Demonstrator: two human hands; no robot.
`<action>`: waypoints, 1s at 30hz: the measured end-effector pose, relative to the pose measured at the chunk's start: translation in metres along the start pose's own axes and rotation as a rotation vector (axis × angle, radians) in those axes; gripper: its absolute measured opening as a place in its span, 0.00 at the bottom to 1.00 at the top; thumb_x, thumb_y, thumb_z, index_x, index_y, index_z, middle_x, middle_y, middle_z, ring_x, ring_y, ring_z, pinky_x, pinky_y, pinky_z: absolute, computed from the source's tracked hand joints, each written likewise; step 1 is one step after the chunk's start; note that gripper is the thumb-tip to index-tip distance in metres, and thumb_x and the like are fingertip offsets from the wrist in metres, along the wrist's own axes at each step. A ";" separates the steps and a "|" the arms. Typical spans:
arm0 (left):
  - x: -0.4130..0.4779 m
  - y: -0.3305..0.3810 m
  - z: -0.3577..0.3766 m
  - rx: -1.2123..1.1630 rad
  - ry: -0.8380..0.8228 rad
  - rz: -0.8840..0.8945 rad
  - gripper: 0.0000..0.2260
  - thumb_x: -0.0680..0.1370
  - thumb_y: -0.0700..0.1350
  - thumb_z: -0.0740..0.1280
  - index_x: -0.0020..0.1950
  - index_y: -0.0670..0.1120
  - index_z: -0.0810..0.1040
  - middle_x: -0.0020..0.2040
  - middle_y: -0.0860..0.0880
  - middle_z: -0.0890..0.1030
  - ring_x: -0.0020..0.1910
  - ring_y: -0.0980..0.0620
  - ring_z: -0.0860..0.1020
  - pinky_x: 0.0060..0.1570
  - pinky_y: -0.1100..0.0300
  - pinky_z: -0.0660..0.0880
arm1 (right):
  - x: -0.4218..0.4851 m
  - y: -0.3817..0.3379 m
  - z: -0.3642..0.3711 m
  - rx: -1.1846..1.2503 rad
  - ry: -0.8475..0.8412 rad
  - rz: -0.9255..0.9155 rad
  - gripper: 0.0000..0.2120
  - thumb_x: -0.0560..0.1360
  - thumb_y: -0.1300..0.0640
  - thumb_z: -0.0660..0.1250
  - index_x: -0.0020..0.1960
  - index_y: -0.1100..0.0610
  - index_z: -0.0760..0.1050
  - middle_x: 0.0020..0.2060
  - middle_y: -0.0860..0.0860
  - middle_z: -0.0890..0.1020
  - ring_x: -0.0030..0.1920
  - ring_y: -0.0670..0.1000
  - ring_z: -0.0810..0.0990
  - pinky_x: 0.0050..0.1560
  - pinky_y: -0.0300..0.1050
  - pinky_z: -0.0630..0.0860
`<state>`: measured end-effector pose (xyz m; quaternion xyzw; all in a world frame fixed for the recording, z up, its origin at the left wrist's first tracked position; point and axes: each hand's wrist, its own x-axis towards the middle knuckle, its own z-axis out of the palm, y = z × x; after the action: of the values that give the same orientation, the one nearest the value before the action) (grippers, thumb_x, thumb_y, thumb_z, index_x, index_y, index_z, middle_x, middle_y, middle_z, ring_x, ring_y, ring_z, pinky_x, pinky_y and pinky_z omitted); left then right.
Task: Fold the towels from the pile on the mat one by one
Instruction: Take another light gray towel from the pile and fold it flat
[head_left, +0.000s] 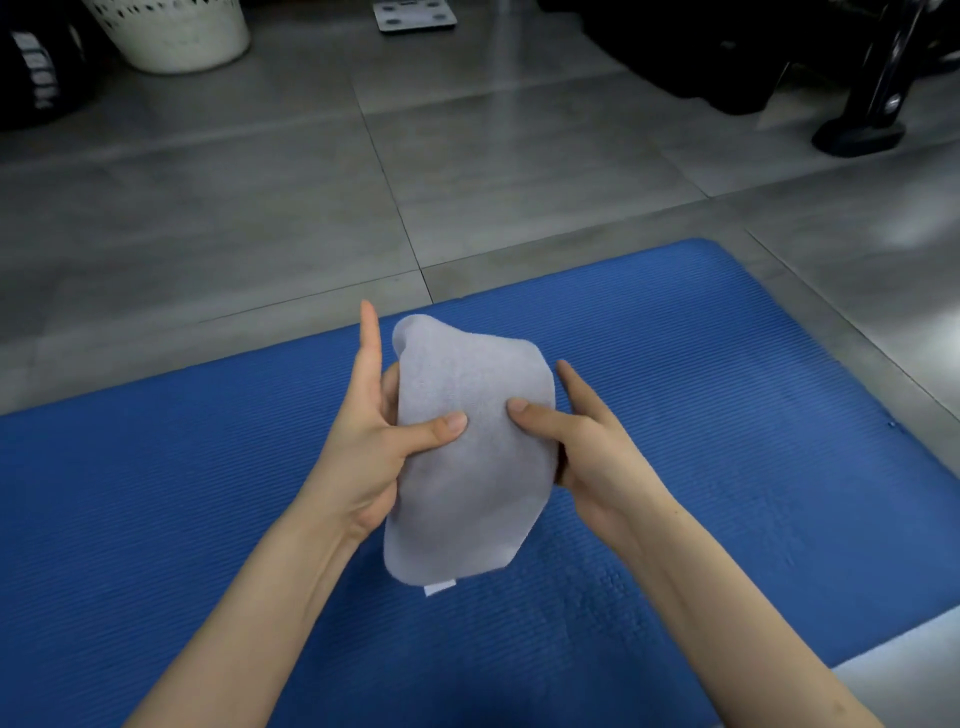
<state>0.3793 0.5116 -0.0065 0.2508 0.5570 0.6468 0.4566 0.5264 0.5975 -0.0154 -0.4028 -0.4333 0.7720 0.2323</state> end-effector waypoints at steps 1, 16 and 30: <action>0.000 0.000 0.000 -0.007 -0.002 -0.007 0.52 0.64 0.29 0.68 0.73 0.66 0.46 0.58 0.50 0.80 0.54 0.54 0.80 0.42 0.61 0.79 | -0.002 0.000 0.001 -0.011 0.001 -0.022 0.42 0.71 0.60 0.72 0.76 0.43 0.52 0.50 0.45 0.82 0.47 0.46 0.83 0.49 0.40 0.78; 0.002 -0.002 -0.009 -0.093 0.097 -0.014 0.50 0.66 0.27 0.66 0.74 0.64 0.46 0.50 0.54 0.84 0.53 0.53 0.81 0.40 0.61 0.79 | 0.006 0.001 0.013 -0.065 0.033 -0.310 0.36 0.62 0.63 0.75 0.63 0.43 0.65 0.43 0.51 0.78 0.47 0.49 0.77 0.52 0.50 0.77; 0.032 0.015 -0.005 0.451 0.198 0.019 0.32 0.70 0.30 0.70 0.61 0.64 0.70 0.57 0.70 0.75 0.59 0.70 0.72 0.58 0.70 0.72 | 0.030 -0.051 0.034 -0.162 0.192 0.053 0.33 0.65 0.73 0.73 0.63 0.46 0.73 0.43 0.54 0.81 0.43 0.50 0.83 0.42 0.42 0.79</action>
<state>0.3560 0.5373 0.0011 0.2871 0.7269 0.5318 0.3262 0.4815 0.6286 0.0258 -0.5038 -0.4589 0.6983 0.2188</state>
